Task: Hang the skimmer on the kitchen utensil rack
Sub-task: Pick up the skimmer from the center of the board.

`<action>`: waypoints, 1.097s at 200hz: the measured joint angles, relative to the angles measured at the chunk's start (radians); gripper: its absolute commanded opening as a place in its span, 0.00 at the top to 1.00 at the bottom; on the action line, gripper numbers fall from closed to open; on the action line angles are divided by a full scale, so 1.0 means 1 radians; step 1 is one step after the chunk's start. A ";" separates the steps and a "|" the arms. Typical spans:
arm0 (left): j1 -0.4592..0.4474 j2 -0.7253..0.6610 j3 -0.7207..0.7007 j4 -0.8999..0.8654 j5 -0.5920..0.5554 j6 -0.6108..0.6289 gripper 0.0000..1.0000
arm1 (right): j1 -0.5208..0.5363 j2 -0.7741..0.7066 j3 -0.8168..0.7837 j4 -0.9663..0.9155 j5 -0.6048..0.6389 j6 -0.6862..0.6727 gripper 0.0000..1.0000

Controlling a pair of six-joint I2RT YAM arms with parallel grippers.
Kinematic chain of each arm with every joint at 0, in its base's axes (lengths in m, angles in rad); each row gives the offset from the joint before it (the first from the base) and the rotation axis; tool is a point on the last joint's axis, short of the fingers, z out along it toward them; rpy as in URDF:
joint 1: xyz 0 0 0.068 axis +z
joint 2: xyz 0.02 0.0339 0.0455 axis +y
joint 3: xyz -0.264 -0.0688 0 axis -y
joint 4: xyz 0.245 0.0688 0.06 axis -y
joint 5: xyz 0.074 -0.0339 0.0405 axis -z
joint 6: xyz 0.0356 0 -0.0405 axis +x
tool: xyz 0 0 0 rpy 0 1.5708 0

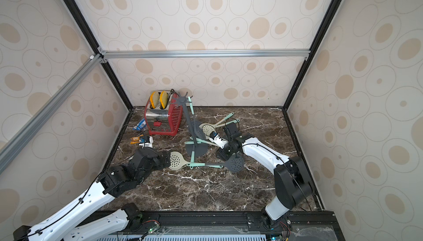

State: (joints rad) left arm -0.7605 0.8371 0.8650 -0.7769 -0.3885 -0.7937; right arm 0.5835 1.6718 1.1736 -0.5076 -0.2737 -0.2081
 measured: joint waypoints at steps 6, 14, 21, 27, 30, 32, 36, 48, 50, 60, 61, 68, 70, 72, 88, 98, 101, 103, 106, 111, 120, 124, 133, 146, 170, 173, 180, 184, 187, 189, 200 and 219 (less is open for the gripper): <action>0.000 0.007 0.006 -0.028 0.021 -0.006 0.01 | -0.007 0.032 0.019 0.007 -0.002 -0.005 0.49; 0.000 0.018 0.014 -0.061 0.048 -0.017 0.01 | -0.015 0.077 0.047 0.018 -0.007 -0.011 0.49; 0.000 0.029 0.021 -0.087 0.069 -0.027 0.01 | -0.021 0.112 0.069 0.023 -0.013 -0.014 0.50; 0.000 0.034 0.024 -0.103 0.083 -0.035 0.01 | -0.025 0.141 0.089 0.024 -0.018 -0.016 0.50; 0.000 0.035 0.024 -0.109 0.090 -0.042 0.01 | -0.026 0.159 0.101 0.024 -0.021 -0.018 0.50; 0.000 0.035 0.024 -0.114 0.095 -0.045 0.01 | -0.027 0.165 0.106 0.024 -0.022 -0.018 0.50; 0.000 0.035 0.024 -0.122 0.101 -0.051 0.01 | -0.029 0.185 0.122 0.023 -0.025 -0.019 0.50; 0.000 0.026 0.022 -0.139 0.127 -0.071 0.01 | -0.032 0.233 0.165 0.019 -0.032 -0.023 0.50; 0.000 0.022 0.021 -0.140 0.130 -0.076 0.01 | -0.032 0.243 0.173 0.019 -0.035 -0.024 0.50; 0.000 -0.002 0.013 -0.137 0.145 -0.095 0.01 | -0.032 0.277 0.203 0.019 -0.039 -0.029 0.50; 0.000 -0.004 0.011 -0.136 0.145 -0.096 0.01 | -0.032 0.281 0.207 0.019 -0.039 -0.029 0.50; 0.000 -0.032 -0.002 -0.130 0.155 -0.109 0.01 | -0.032 0.299 0.221 0.019 -0.039 -0.030 0.51; 0.000 -0.041 -0.006 -0.127 0.157 -0.111 0.01 | -0.032 0.306 0.225 0.018 -0.040 -0.031 0.51; 0.000 -0.050 -0.011 -0.125 0.161 -0.114 0.01 | -0.032 0.310 0.230 0.018 -0.040 -0.032 0.51; 0.000 -0.125 -0.052 -0.097 0.187 -0.122 0.01 | -0.032 0.341 0.253 0.007 -0.041 -0.037 0.52; 0.000 -0.159 -0.067 -0.090 0.201 -0.121 0.01 | -0.032 0.347 0.268 -0.004 -0.040 -0.039 0.53; 0.000 -0.167 -0.069 -0.089 0.205 -0.118 0.01 | -0.032 0.348 0.270 -0.005 -0.039 -0.039 0.54; 0.000 -0.172 -0.069 -0.089 0.208 -0.114 0.01 | -0.032 0.349 0.273 -0.005 -0.039 -0.040 0.55; 0.000 -0.178 -0.069 -0.087 0.212 -0.113 0.01 | -0.032 0.351 0.276 -0.005 -0.039 -0.040 0.55; 0.000 -0.187 -0.069 -0.082 0.217 -0.105 0.01 | -0.032 0.355 0.280 -0.005 -0.038 -0.042 0.57; 0.000 -0.192 -0.067 -0.073 0.224 -0.093 0.01 | -0.032 0.361 0.283 -0.005 -0.035 -0.045 0.61; 0.000 -0.192 -0.066 -0.072 0.228 -0.086 0.01 | -0.033 0.363 0.283 -0.004 -0.034 -0.047 0.62; 0.000 -0.188 -0.061 -0.072 0.233 -0.071 0.01 | -0.034 0.364 0.285 -0.003 -0.030 -0.048 0.64; 0.000 -0.180 -0.053 -0.071 0.242 -0.045 0.01 | -0.035 0.364 0.285 -0.002 -0.026 -0.051 0.66; 0.000 -0.165 -0.039 -0.067 0.255 -0.014 0.01 | -0.035 0.364 0.285 0.000 -0.004 -0.059 0.74; 0.000 -0.165 -0.039 -0.066 0.257 -0.012 0.01 | -0.035 0.364 0.285 0.000 -0.001 -0.056 0.75; 0.000 -0.163 -0.039 -0.065 0.261 -0.007 0.01 | -0.035 0.364 0.284 0.001 0.008 -0.057 0.79; 0.000 -0.163 -0.039 -0.065 0.263 -0.005 0.01 | -0.035 0.362 0.281 0.005 0.018 -0.059 0.80; 0.000 -0.163 -0.039 -0.064 0.265 -0.003 0.01 | -0.035 0.361 0.278 0.008 0.022 -0.053 0.83; 0.000 -0.163 -0.039 -0.063 0.266 -0.003 0.01 | -0.035 0.359 0.275 0.012 0.027 -0.056 0.83; 0.000 -0.162 -0.039 -0.057 0.271 -0.001 0.01 | -0.035 0.345 0.253 0.027 0.053 -0.044 0.87; 0.000 -0.162 -0.040 -0.045 0.277 -0.001 0.01 | -0.035 0.296 0.187 0.027 0.100 -0.028 0.88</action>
State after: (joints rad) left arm -0.7605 0.6754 0.8253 -0.8219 -0.1120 -0.7948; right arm 0.5480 1.9675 1.3609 -0.4805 -0.1734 -0.2359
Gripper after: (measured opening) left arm 0.992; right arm 0.120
